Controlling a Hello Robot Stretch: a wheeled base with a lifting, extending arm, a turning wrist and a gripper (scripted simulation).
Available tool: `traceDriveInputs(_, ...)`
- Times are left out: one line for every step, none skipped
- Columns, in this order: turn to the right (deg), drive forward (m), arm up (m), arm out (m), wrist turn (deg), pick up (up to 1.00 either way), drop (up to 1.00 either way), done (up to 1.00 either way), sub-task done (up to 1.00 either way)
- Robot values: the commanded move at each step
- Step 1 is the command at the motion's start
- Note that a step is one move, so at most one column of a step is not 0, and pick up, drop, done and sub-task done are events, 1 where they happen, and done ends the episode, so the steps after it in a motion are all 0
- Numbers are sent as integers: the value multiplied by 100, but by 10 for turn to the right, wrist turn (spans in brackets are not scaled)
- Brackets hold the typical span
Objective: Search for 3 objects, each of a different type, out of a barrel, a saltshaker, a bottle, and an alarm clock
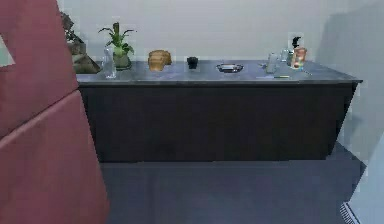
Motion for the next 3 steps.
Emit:
traceDriveInputs(0,100,0,0,0,0,0,0,0)
traceDriveInputs(-390,0,0,0,0,0,0,0,0)
traceDriveInputs(0,0,0,0,0,0,0,100,0)
